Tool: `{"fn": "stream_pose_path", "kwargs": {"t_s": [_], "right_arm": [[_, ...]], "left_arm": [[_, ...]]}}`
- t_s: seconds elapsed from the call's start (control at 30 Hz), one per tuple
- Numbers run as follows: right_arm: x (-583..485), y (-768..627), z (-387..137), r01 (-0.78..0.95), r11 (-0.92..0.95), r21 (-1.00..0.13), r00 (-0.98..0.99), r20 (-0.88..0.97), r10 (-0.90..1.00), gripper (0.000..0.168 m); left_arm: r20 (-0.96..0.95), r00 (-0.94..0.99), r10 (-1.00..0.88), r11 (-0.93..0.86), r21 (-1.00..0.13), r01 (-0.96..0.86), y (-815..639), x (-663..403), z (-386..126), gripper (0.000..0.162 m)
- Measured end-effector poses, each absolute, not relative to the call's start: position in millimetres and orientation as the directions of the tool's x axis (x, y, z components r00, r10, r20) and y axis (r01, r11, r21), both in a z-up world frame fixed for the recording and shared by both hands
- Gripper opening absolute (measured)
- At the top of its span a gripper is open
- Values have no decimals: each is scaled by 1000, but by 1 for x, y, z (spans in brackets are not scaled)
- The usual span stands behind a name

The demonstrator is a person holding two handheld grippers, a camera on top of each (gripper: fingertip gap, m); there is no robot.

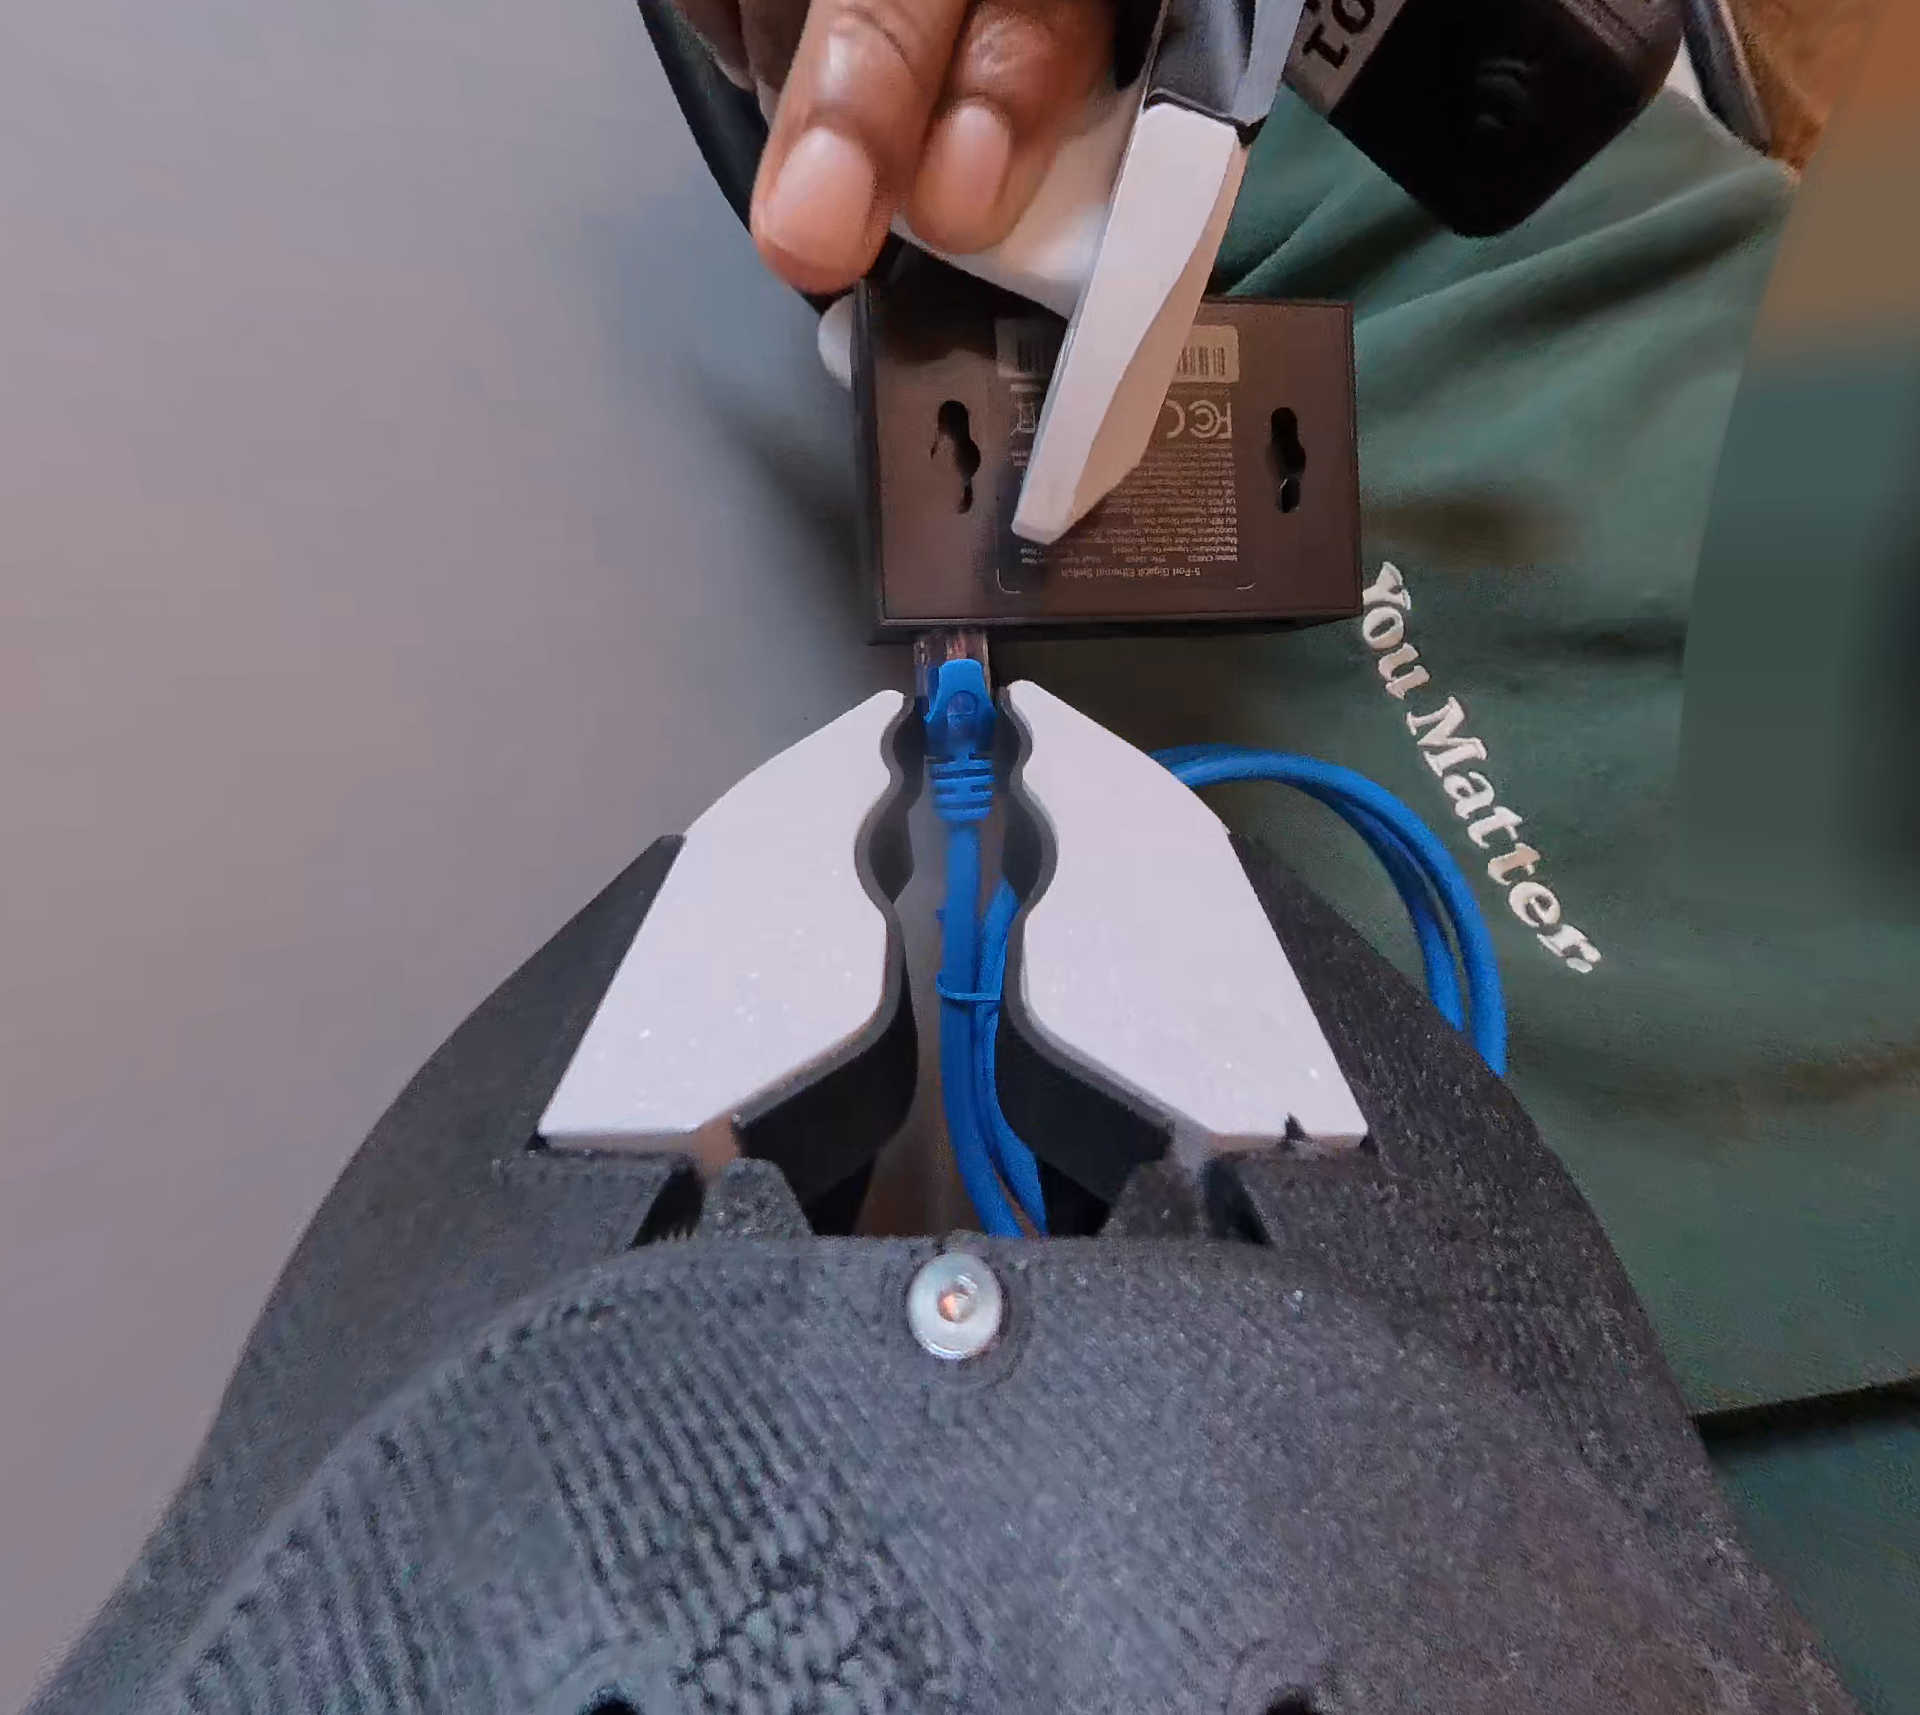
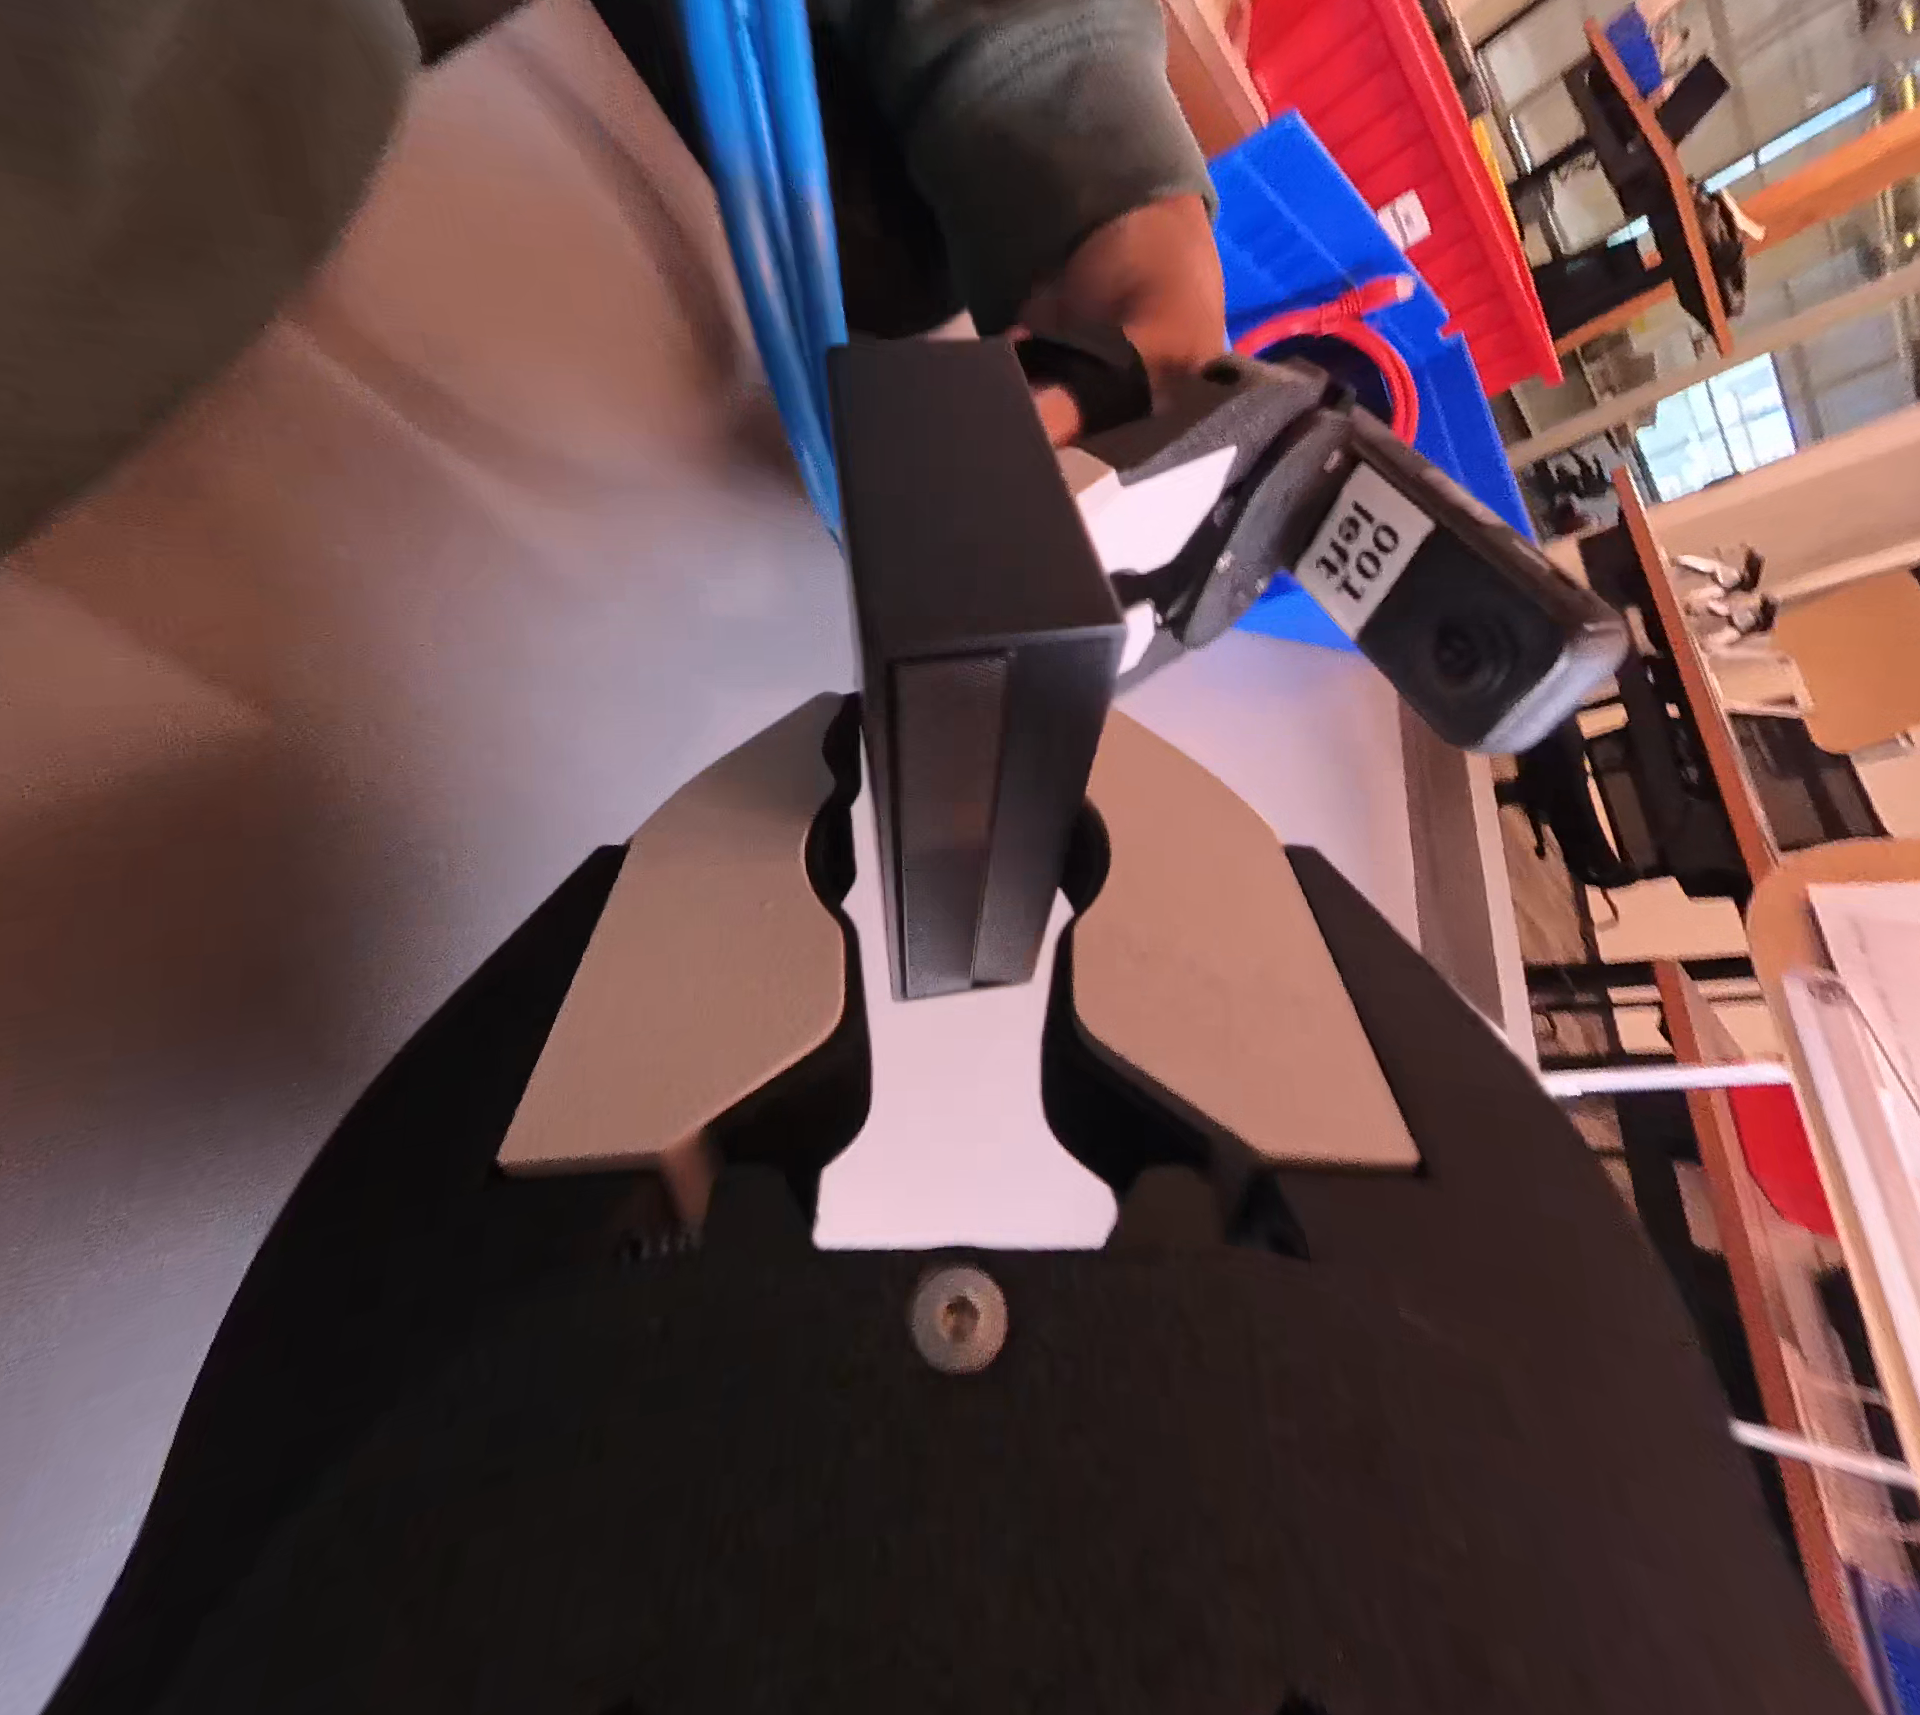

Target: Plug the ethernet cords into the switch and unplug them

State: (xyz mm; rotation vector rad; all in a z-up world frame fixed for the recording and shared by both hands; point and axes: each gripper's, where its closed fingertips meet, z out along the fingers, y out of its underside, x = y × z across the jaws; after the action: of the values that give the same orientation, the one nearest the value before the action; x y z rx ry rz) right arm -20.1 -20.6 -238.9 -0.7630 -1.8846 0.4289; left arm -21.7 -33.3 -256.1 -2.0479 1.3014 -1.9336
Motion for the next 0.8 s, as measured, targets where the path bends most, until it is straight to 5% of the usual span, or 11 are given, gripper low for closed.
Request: {"fn": "stream_pose_path", "kwargs": {"t_s": [0.27, 0.47, 0.63, 0.8], "right_arm": [[-17, -15, -258, 411, 724, -554, -318, 657, 684, 30], [-16, -9, -251, 373, 583, -722, -271, 517, 812, 29], [-13, 2, -243, 365, 504, -783, -216, 455, 864, 30], [-13, 7, -238, 360, 471, -805, -184, 434, 882, 29]], "left_arm": [[839, -85, -537, -685, -492, -537, -33, -22, -265, 13], [744, -51, -666, -645, -609, -461, -19, -19, -254, 20], [379, 139, -915, -393, -758, -521, -5, -24, -249, 34], [-54, 177, -983, -85, -717, -692, -1, -31, -252, 16]]}}
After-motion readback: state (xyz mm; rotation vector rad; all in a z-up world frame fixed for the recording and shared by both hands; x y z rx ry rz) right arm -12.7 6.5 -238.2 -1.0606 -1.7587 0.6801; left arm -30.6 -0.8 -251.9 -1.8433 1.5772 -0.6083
